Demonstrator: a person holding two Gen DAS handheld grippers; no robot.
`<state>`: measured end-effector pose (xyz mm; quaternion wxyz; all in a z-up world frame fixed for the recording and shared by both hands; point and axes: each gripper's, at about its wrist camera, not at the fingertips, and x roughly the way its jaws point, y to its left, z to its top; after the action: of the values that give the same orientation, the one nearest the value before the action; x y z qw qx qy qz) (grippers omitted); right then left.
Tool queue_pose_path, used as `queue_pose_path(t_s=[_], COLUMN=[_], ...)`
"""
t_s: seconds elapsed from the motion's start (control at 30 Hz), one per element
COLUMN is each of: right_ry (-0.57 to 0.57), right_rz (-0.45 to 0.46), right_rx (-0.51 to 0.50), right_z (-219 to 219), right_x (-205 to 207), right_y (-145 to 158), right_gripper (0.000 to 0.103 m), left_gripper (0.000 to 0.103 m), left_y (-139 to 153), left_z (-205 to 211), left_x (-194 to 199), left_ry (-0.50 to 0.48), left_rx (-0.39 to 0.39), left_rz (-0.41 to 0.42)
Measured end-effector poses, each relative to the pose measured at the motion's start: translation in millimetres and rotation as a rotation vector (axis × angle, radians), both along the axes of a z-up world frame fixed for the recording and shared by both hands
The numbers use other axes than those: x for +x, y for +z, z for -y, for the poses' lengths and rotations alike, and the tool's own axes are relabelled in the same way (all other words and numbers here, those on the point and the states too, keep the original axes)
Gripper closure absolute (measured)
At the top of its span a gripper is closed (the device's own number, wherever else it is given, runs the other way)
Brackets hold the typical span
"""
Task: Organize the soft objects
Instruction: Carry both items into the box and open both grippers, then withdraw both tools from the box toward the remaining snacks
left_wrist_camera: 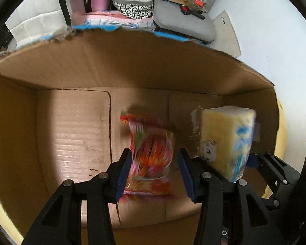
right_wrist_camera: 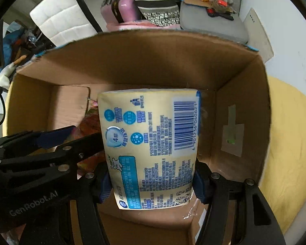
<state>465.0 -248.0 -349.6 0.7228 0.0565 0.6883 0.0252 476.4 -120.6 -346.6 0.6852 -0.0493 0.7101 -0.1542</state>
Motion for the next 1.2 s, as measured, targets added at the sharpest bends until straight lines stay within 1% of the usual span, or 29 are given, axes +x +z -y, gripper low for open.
queue_pose_path(t_s=[0.13,0.2,0.27,0.3,0.4,0.47,0.53,0.57,0.6,0.67,0.7,0.77,0.8,0.83,0.87,0.9,0.93,1.03,1.13,1.2], right_ry=[-0.011,-0.014,-0.020,-0.024,-0.034,-0.027,-0.027,-0.027,-0.029,-0.028,-0.029,-0.031,-0.031,-0.034,-0.037,-0.041,-0.042,-0.036,-0.031,-0.033], right_rz=[-0.027,-0.047,-0.058,-0.062,-0.064,-0.057,-0.052,-0.047,-0.040,-0.026,-0.021,-0.011,-0.004,0.006,0.013,0.020,0.032,0.060,0.090,0.102], right_rx=[-0.008,-0.016,-0.022,-0.016,-0.005,-0.009,-0.006,-0.022,-0.026,-0.036,-0.044,-0.053,-0.057,-0.061,-0.064,-0.059,-0.053,-0.058,-0.079,-0.079], right_z=[-2.9,-5.3,-6.0,-6.5,-6.7,-10.3,-12.9,-14.3,-15.6,-19.2,-20.7,-26.3,-24.5,-27.0,-28.4,-27.0,-28.3,-28.6,-25.7,-26.8], right_x=[1.0,3.0,3.8,4.1,1.4,-3.1,-12.3,-16.3,-19.4,-29.8,-34.8,-41.4,-47.2,-52.0,-54.6,-56.9,-62.1,-73.5,-87.3,-95.8], right_y=[-9.6,-13.6,-14.7,-15.0,-10.1,-3.8,4.7,8.0,11.9,20.0,23.3,30.5,33.3,37.3,39.1,41.9,46.3,64.3,77.4,85.7], right_gripper=[0.037,0.037,0.037,0.034,0.031,0.028,0.024,0.021,0.014,0.013,0.013,0.013,0.013,0.011,0.009,0.001,0.000,0.000,0.000,0.000], left_gripper=[0.059,0.059,0.059,0.059,0.059,0.054,0.053,0.050,0.048,0.039,0.038,0.030,0.025,0.017,0.012,0.010,0.007,0.006,0.006,0.006], left_y=[-4.4,-6.7,-3.2,-0.8,9.6,18.2,27.6,31.7,36.3,42.1,46.0,54.1,57.2,61.2,66.2,69.9,71.8,83.5,94.4,105.3], left_z=[-2.6,-3.5,-5.9,-7.2,-13.3,-16.0,-19.6,-22.2,-25.2,-29.8,-30.2,-34.3,-35.3,-37.3,-41.5,-42.8,-42.4,-45.9,-49.3,-51.8], left_x=[0.3,3.2,2.9,2.2,-1.7,-5.0,-10.3,-14.0,-18.4,-23.5,-27.6,-37.2,-40.7,-45.8,-52.0,-57.3,-59.5,-73.6,-85.6,-96.0], left_ry=[0.019,0.030,0.047,0.054,0.074,0.077,0.086,0.088,0.091,0.093,0.093,0.096,0.099,0.102,0.101,0.101,0.100,0.108,0.120,0.120], left_rx=[-0.002,0.009,0.030,0.033,0.075,0.100,0.128,0.137,0.146,0.159,0.169,0.184,0.189,0.199,0.208,0.222,0.232,0.263,0.261,0.265], left_rz=[-0.029,-0.037,-0.037,-0.038,-0.018,0.001,0.029,0.042,0.057,0.082,0.094,0.122,0.132,0.143,0.153,0.165,0.176,0.222,0.251,0.285])
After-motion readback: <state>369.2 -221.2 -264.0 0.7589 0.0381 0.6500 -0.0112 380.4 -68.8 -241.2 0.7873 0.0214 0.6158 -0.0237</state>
